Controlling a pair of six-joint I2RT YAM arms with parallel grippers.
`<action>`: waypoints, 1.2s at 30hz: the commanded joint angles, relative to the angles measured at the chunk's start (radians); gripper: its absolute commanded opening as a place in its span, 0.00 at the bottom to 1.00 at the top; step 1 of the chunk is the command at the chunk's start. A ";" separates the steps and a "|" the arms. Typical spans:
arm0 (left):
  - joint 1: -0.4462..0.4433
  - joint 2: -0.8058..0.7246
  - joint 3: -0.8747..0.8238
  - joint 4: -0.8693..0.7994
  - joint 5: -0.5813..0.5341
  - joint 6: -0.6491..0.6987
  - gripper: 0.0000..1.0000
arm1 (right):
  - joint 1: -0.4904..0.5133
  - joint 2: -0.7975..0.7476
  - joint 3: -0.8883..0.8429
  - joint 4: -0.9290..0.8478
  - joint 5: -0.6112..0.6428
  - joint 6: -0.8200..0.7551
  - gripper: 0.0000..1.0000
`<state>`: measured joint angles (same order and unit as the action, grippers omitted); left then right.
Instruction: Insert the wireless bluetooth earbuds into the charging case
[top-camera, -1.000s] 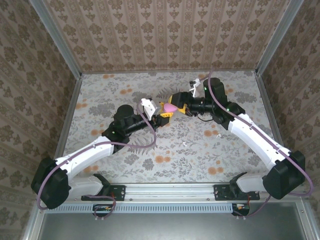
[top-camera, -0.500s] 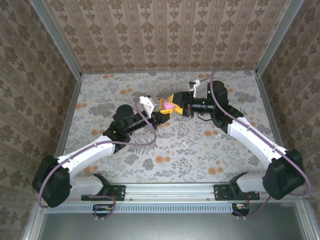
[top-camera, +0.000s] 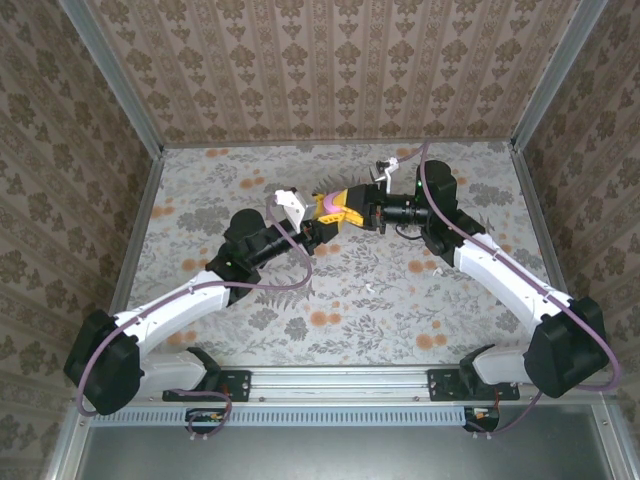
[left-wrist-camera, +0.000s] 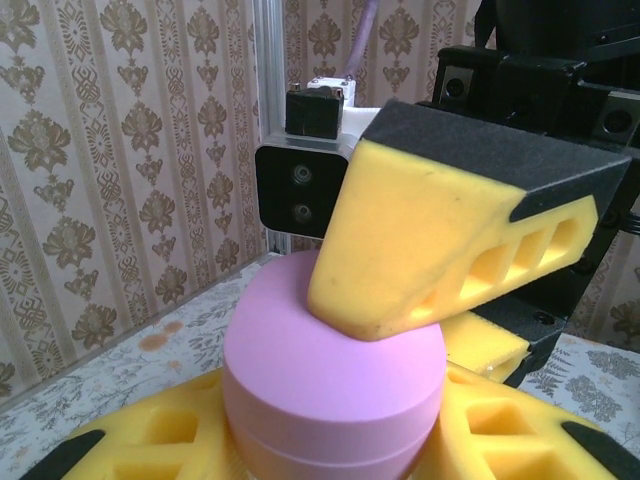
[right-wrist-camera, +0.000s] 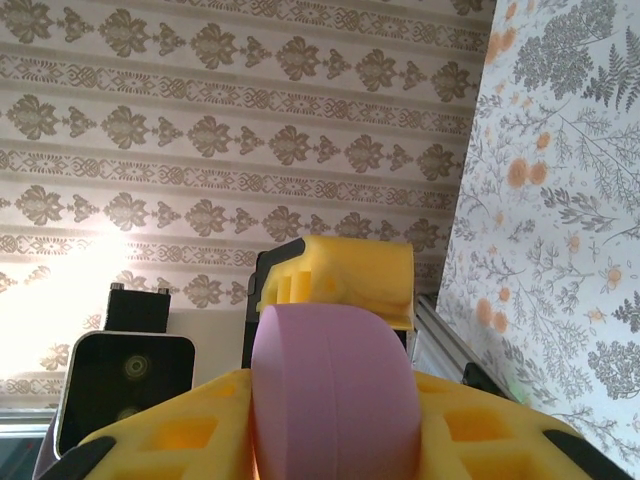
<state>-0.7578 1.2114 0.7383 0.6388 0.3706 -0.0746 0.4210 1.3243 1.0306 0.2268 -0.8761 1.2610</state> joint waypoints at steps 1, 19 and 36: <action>-0.007 -0.009 0.025 0.007 0.048 0.009 0.39 | -0.014 0.005 -0.019 0.025 0.022 0.011 0.29; 0.005 -0.093 -0.002 -0.165 -0.016 0.109 0.70 | -0.142 -0.114 -0.037 -0.305 0.263 -0.261 0.24; 0.013 -0.172 -0.030 -0.220 -0.143 0.122 0.72 | -0.194 0.315 -0.069 -0.279 0.435 -0.393 0.25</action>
<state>-0.7525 1.0721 0.7223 0.4328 0.2543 0.0242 0.2291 1.5948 0.9318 -0.1005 -0.4561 0.8917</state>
